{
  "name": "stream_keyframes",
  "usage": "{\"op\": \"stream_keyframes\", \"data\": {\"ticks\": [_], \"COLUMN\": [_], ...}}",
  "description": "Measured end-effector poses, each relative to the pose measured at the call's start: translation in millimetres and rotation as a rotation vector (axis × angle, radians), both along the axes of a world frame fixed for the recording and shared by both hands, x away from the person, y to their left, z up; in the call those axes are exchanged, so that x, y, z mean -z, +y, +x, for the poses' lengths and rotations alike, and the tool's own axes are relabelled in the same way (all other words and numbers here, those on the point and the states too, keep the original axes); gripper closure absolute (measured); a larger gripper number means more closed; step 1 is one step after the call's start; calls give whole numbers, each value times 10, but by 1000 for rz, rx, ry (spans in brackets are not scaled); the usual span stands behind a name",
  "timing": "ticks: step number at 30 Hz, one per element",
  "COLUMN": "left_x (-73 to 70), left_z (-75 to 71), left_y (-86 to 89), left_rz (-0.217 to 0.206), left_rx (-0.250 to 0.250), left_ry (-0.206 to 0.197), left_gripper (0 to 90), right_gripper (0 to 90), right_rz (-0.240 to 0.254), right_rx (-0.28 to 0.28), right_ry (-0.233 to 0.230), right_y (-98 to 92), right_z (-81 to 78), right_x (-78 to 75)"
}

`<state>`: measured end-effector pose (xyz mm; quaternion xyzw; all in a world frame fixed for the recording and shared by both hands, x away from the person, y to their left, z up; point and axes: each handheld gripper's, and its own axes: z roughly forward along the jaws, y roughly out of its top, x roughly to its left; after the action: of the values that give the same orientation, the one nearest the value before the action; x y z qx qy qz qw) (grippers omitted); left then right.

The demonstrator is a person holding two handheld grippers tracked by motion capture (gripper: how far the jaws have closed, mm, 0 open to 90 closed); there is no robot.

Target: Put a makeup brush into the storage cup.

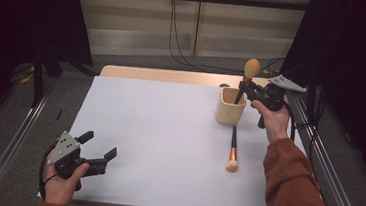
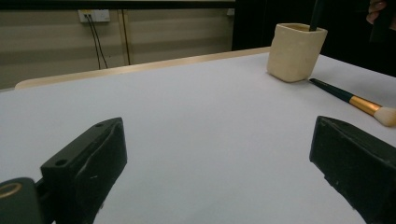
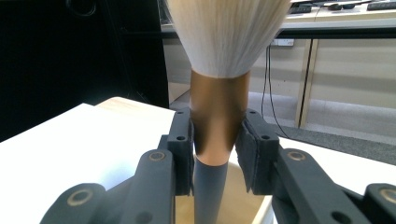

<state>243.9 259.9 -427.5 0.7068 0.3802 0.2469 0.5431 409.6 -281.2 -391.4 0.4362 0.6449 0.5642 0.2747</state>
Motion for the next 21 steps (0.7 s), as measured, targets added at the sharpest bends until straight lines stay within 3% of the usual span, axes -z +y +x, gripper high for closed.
{"op": "stream_keyframes", "data": {"ticks": [21], "left_x": [2], "left_z": [-6], "left_y": [-6], "left_rz": [16], "left_rx": [-8], "left_ry": [-5], "left_gripper": [48], "right_gripper": [692], "right_rz": [-13], "right_rx": [-10], "right_ry": [63], "right_y": [36], "right_z": [23], "right_x": [259]}}
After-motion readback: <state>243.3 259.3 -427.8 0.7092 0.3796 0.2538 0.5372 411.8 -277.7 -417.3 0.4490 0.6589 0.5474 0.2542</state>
